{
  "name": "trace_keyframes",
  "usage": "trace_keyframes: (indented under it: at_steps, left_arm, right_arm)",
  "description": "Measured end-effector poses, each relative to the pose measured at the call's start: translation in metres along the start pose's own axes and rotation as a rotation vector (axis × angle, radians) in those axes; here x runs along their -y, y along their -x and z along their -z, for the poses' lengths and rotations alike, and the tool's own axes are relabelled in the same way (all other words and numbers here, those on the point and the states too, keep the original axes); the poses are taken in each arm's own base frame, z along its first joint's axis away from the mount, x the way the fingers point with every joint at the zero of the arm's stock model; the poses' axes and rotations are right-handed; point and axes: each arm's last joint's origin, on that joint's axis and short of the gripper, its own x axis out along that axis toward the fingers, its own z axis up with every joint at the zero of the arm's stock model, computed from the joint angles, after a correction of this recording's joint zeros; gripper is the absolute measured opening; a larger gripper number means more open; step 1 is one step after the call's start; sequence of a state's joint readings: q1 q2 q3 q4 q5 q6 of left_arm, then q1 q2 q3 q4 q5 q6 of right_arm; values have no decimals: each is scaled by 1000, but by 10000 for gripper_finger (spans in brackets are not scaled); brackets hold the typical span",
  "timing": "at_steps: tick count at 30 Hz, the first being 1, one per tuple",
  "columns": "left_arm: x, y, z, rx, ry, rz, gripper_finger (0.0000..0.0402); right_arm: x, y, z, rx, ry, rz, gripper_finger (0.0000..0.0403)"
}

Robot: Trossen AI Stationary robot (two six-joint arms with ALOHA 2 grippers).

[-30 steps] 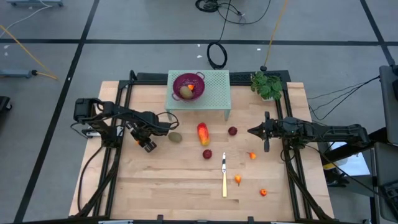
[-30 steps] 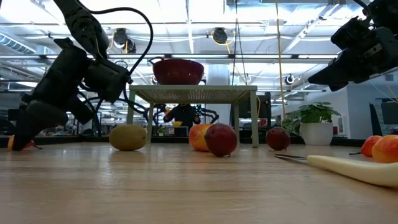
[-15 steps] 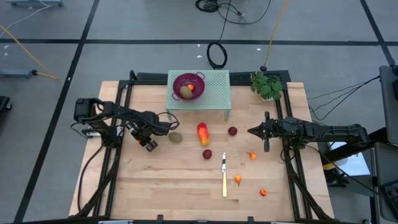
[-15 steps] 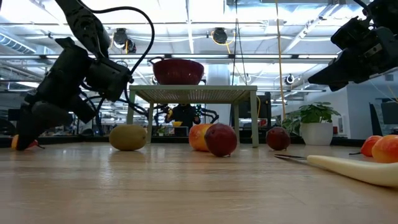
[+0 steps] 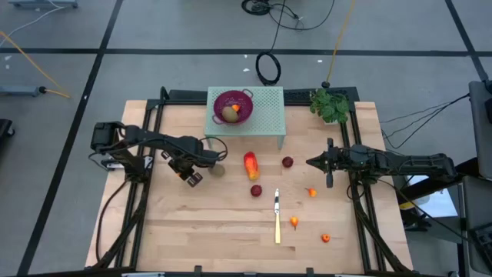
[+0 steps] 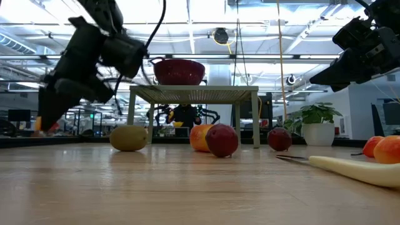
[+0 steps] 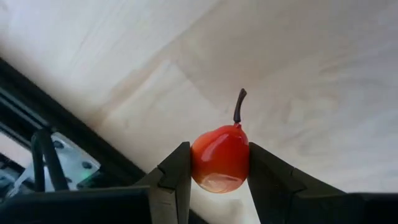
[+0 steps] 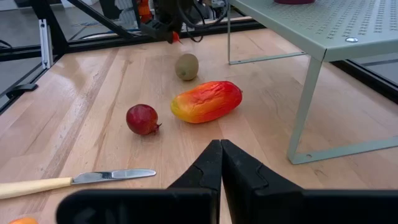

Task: Pick & Place Fruit
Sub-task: Put the pear into violet strainer bowl on the shelf

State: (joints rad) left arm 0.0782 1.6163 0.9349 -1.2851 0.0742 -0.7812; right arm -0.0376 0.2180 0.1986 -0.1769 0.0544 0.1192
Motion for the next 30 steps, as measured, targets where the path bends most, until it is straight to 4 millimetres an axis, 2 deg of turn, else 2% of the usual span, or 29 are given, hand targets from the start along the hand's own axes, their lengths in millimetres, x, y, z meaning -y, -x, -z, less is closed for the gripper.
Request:
trace_keyframes:
  at_steps: [10,18,24,30]
  left_arm:
    - [28,38,17,81,-21,60,124]
    - [53,51,41,79,-178,164,124]
    - [81,55,49,178,-293,352,124]
    - [110,68,48,348,-379,596,124]
  right_arm:
    - [0,0,0,0,0,0,4]
    - [0,0,0,-1,0,0,4]
    - [0,0,0,-1,9,0,4]
    - [0,0,0,0,11,0,4]
